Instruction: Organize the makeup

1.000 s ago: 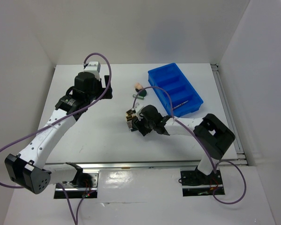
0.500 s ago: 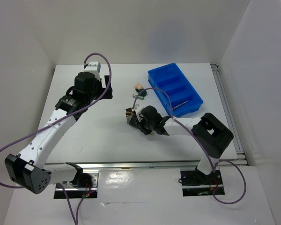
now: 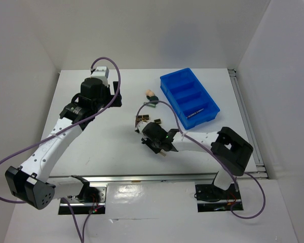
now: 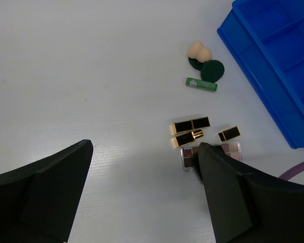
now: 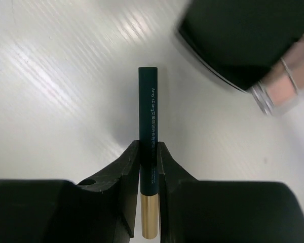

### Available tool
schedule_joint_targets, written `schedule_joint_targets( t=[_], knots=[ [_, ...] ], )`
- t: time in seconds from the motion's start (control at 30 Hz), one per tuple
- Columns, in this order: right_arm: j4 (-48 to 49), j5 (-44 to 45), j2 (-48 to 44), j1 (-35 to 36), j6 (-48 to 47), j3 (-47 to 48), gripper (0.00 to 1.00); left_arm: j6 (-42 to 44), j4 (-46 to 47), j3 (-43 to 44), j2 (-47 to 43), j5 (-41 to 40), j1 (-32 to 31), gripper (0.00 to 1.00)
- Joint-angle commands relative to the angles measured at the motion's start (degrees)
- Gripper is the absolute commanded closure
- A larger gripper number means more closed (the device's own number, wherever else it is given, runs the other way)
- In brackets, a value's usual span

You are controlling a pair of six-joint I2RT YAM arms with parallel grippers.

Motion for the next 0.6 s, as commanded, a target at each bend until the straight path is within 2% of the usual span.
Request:
schedule_joint_targets(
  t=[0.0,0.1,0.17,0.3,0.33,0.4,0.43,0.47,0.5,0.53,0.57],
  knots=[
    [-7.56,4.00,-7.93,-3.01,5.62,3.47,1.00,0.87,1.68,0.06,-0.45,-0.06,-0.09,0.00],
    [-11.52,4.00,-11.45,-9.42,10.46,6.81,1.00,0.87,1.68,0.06,-0.45,0.46,-0.09,0.00],
    [-11.52,1.99,-14.07,-12.51,15.47,8.05,1.00,0.26,1.68,0.06,-0.45,1.69,-0.09,0.00],
    [-8.72,-3.64,-17.69,-23.66,27.15,8.75,1.00,0.26,1.68,0.06,0.16,2.22,-0.09,0.00],
    [-7.67,-4.69,-18.56,-28.82,33.27,7.71,1.00,0.26,1.68,0.06,0.16,2.22,-0.09,0.00],
    [-2.69,-7.15,-22.41,-33.69,39.11,3.67,1.00,0.26,1.68,0.06,-0.36,2.22,-0.09,0.00],
    [-0.56,-7.86,-24.01,-38.32,42.09,1.83,1.00,0.26,1.68,0.06,-0.36,2.22,-0.09,0.00],
    [1.55,-9.34,-25.68,-40.54,47.26,-2.19,1.00,0.26,1.68,-0.46,-0.36,2.22,-0.09,0.00],
    [5.92,-9.36,-28.91,-43.87,49.31,-4.06,1.00,0.26,1.68,-0.47,-0.36,2.22,-0.09,0.00],
    [7.36,-9.36,-30.42,-43.91,51.24,-5.82,1.00,0.26,1.68,-0.47,-0.36,2.22,-0.09,0.00],
    [8.42,-9.36,-31.48,-46.86,54.74,-7.23,1.00,0.26,1.68,-0.47,-0.89,1.70,-0.09,0.00]
  ],
)
